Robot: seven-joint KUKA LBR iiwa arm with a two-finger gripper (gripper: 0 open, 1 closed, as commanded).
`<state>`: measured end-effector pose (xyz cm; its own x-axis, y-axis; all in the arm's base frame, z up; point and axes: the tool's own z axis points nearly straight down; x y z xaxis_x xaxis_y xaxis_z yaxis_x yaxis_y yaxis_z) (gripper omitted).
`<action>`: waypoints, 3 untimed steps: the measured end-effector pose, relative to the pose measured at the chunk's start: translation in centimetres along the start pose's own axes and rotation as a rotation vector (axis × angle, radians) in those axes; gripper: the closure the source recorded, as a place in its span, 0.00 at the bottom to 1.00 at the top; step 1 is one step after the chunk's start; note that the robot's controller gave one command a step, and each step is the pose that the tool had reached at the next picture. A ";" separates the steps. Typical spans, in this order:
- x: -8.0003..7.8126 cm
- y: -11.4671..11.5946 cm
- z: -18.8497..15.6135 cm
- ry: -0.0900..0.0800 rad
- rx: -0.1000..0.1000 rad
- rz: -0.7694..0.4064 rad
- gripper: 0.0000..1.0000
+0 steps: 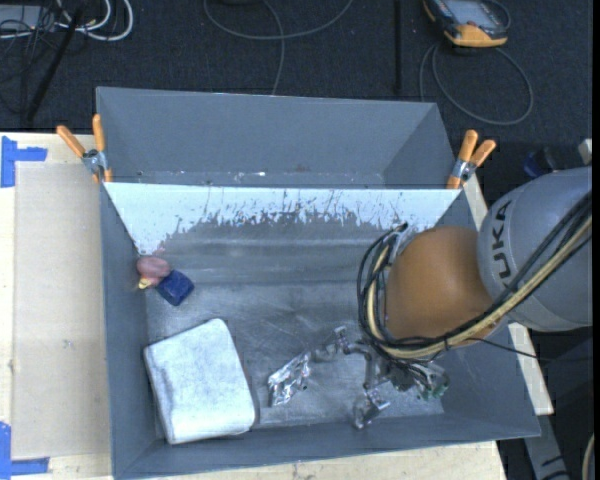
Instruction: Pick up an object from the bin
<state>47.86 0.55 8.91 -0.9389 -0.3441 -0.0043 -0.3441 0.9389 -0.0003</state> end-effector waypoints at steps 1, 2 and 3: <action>-2.8 5.5 1.6 -0.005 0.003 0.098 0.00; -2.9 5.5 1.4 -0.006 0.001 0.097 1.00; -2.8 5.5 1.6 -0.005 0.001 0.096 0.00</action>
Offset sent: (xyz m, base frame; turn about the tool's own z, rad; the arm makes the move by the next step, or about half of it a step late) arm 0.0046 0.0608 -0.0187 0.0970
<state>48.59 6.72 7.33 -0.9676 -0.2524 -0.0090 -0.2524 0.9676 -0.0003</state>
